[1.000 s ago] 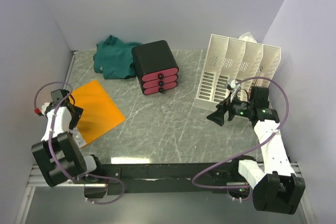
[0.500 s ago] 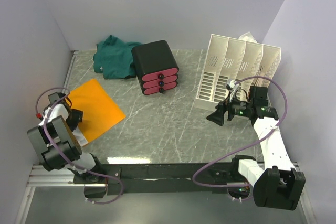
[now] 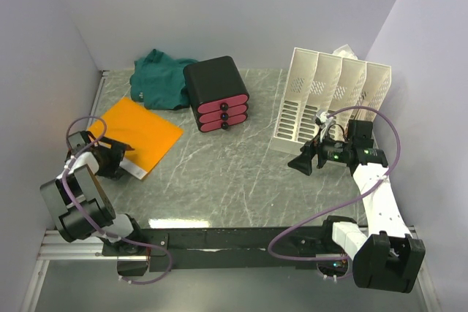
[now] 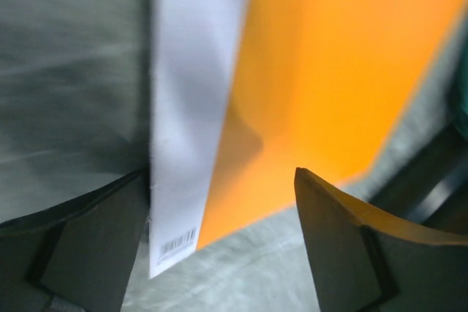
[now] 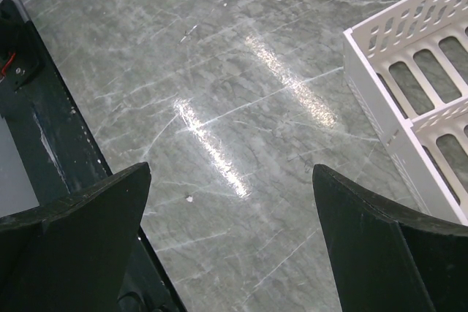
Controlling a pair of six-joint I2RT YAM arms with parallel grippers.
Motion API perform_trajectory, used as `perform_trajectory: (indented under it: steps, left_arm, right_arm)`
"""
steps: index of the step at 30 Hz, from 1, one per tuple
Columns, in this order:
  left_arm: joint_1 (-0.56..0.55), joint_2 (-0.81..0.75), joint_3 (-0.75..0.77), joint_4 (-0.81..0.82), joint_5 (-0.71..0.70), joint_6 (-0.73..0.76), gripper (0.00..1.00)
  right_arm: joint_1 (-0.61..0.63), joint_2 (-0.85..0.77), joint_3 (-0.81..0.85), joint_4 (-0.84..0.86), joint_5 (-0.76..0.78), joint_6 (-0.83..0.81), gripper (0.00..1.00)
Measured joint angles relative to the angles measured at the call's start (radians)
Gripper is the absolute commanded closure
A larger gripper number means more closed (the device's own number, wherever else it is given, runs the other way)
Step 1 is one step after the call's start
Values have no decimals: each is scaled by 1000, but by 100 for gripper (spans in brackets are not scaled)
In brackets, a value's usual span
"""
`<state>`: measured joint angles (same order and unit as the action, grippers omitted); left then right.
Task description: Organize the desk
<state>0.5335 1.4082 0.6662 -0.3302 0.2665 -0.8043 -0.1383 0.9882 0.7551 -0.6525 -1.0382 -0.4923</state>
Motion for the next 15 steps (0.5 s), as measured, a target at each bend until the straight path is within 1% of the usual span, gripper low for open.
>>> perform_trajectory:
  steps: [2,6,12,15]
  left_arm:
    - [0,8,-21,54,101,2,4]
    - [0,15,-47,113,221,7,3]
    - [0,11,-68,147,278,27,3]
    - [0,10,-74,156,288,30,6]
  right_arm:
    - [-2,0,0,0,0,0,0]
    - [-5,0,0,0,0,0,0]
    - [-6,0,0,-6,0,0,0]
    - [-6,0,0,-7,0,0,0]
